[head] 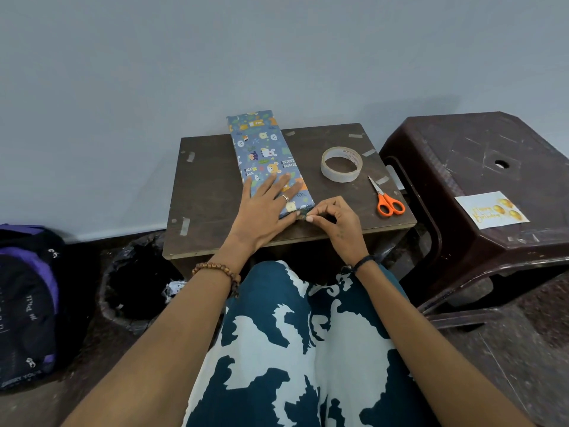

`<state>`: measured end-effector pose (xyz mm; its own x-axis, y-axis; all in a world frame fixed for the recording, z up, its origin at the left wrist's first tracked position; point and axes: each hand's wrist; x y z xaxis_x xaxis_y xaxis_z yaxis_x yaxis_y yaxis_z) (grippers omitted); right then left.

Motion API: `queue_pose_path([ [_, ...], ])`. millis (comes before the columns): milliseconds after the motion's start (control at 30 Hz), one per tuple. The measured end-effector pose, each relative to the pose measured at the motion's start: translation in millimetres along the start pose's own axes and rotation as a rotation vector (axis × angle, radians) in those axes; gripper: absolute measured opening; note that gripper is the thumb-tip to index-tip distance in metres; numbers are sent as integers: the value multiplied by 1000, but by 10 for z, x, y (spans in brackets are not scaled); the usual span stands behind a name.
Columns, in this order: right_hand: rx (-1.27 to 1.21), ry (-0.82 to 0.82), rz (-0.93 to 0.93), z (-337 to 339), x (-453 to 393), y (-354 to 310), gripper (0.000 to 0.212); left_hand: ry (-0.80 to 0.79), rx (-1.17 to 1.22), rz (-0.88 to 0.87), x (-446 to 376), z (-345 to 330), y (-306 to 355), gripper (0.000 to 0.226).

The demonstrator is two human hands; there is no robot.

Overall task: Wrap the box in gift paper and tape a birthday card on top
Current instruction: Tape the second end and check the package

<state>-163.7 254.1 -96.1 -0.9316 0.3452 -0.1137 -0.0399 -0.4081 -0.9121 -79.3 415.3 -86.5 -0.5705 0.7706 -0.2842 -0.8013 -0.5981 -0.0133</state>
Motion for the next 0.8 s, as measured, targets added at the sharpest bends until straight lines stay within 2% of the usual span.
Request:
queue_pose_path([
  [200, 60, 151, 74, -106, -26, 62, 8, -11, -1, 22, 2, -9, -3, 64],
  [367, 228, 234, 263, -140, 2, 90, 4, 10, 13, 13, -3, -3, 0, 63],
  [500, 350, 307, 338, -181, 15, 88, 4, 12, 24, 26, 9, 1, 13, 64],
  [700, 368, 341, 369, -205, 30, 62, 14, -1, 23, 38, -10, -13, 10, 67],
  [800, 359, 341, 366, -208, 42, 47, 4, 5, 13, 47, -4, -33, 5, 69],
])
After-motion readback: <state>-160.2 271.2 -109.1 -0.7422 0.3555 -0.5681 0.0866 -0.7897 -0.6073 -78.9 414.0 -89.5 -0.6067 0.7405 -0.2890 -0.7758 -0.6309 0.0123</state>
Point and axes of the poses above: each hand's wrist, its own x-axis away from the middle knuckle, its own z-axis out of the back of the hand, y = z × x, and after that the axes turned 7 degrees about -z, right-handed
